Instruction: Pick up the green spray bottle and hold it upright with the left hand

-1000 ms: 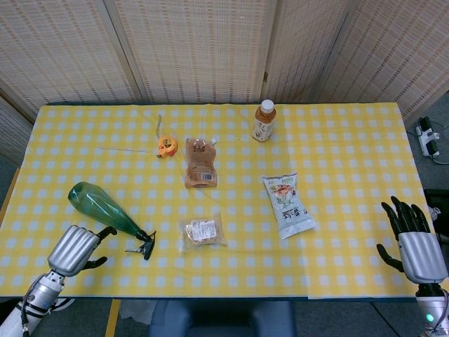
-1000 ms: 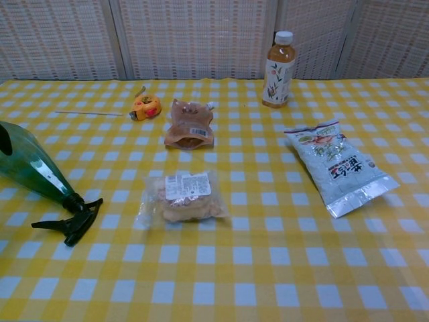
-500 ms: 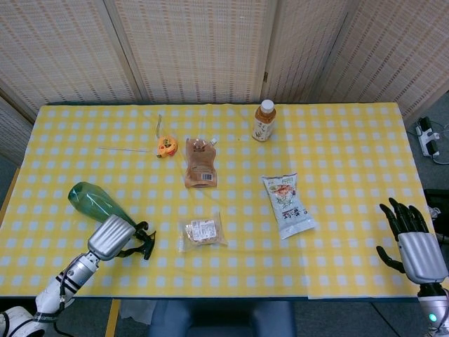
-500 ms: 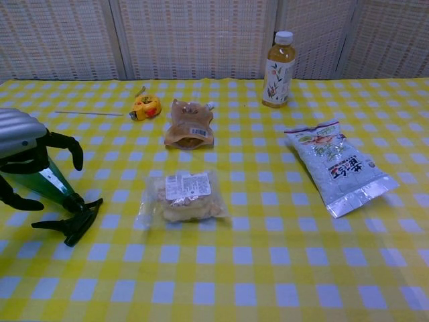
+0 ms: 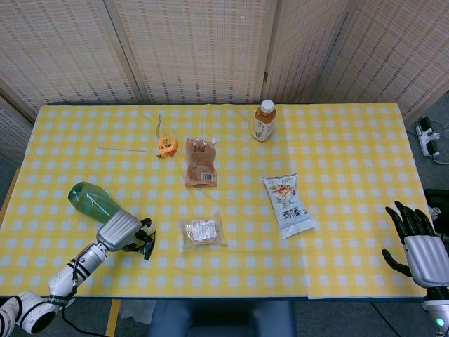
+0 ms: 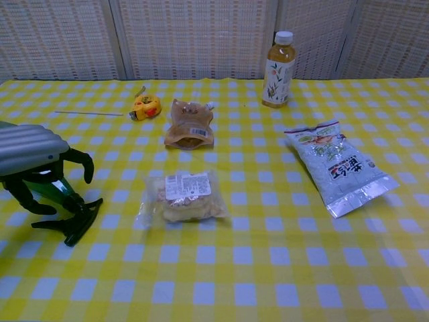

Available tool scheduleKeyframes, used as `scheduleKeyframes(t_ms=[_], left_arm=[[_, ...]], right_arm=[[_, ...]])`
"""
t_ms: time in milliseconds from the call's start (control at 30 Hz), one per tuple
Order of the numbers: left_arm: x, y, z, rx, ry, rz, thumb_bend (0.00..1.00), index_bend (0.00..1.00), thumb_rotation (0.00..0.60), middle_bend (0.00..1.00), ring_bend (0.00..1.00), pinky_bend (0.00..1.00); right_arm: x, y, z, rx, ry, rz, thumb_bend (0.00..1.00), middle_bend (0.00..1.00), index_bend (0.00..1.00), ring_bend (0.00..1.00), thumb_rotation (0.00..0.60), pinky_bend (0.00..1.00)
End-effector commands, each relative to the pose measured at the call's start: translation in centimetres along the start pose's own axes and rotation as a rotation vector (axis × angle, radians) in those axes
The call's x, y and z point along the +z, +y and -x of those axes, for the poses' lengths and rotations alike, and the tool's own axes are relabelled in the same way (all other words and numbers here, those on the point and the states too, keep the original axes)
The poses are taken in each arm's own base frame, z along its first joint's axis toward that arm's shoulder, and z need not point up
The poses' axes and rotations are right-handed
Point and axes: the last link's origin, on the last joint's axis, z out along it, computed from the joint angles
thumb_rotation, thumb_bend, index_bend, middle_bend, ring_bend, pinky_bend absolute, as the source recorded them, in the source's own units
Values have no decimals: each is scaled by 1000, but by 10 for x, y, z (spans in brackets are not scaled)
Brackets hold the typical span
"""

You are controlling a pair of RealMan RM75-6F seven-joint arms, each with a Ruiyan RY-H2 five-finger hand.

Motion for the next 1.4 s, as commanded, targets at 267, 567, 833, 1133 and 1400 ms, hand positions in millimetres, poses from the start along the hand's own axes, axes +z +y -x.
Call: scheduleKeyframes(t_ms=[267, 567, 833, 1133, 1400], left_arm=[[13, -9, 6, 2, -29, -22, 215, 404, 600, 1000, 1000, 1000], [18, -13, 14, 16, -75, -44, 214, 410, 600, 1000, 1000, 1000], [22, -18, 19, 31, -80, -60, 345, 537, 600, 1000, 1000, 1000], [6, -17, -7, -7, 56, -68, 359, 702, 600, 1000, 1000, 1000], [-37, -25, -45, -292, 134, -43, 361, 705, 600, 1000, 1000, 1000]], right_arm=[[-1, 4, -2, 6, -3, 14, 345, 0, 0, 0, 600, 0], [-2, 6, -5, 13, 4, 20, 346, 0, 0, 0, 600, 0], [-1, 6, -4, 11, -10, 18, 345, 0, 0, 0, 600, 0], [-2, 6, -3, 12, -14, 20, 345, 0, 0, 0, 600, 0], [-6, 4, -4, 19, -13, 5, 344, 0, 0, 0, 600, 0]])
